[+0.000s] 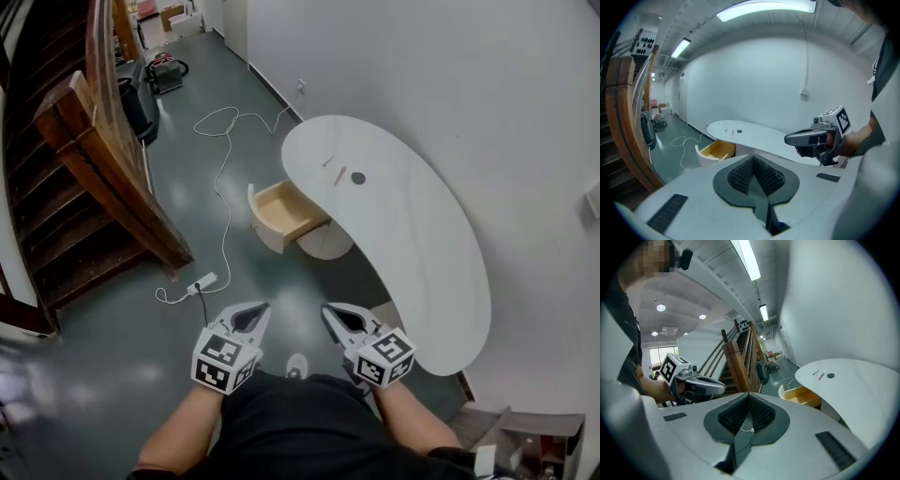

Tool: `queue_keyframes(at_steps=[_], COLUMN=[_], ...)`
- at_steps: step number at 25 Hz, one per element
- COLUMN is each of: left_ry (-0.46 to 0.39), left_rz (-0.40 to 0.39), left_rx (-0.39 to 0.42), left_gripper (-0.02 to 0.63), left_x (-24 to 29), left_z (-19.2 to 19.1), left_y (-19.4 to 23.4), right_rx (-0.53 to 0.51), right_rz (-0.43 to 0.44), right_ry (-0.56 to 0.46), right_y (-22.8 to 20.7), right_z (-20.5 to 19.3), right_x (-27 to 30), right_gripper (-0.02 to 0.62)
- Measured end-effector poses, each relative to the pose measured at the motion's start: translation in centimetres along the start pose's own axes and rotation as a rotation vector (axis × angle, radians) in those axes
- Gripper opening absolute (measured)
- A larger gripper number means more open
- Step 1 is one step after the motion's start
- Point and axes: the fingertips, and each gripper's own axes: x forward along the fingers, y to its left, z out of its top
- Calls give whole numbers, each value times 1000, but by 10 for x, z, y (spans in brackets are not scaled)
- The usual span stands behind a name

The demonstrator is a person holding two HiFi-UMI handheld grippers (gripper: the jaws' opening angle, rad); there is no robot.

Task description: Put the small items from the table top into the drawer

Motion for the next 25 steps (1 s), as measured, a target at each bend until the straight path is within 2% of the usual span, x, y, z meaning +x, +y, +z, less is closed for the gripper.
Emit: queue_keyframes(at_steps=[9, 16, 21, 25], left_ry=[42, 55, 54, 37], left_rz=[19, -10, -37, -58], left_rx=[-16, -16, -2, 10], left_gripper=[14, 14, 14, 14], left_x=[37, 60, 89, 117], left_z=[11, 16, 25, 52], left_y=[12, 29, 58, 92], right_rx=[47, 58, 47, 44], right_rz=[16, 5, -18, -42], right_ry=[6, 25, 39, 51], right_y=[-44, -66, -89, -116], right_z=[1, 1, 9, 26], right_x=[12, 31, 56, 86], right_gripper=[5, 5, 5, 5])
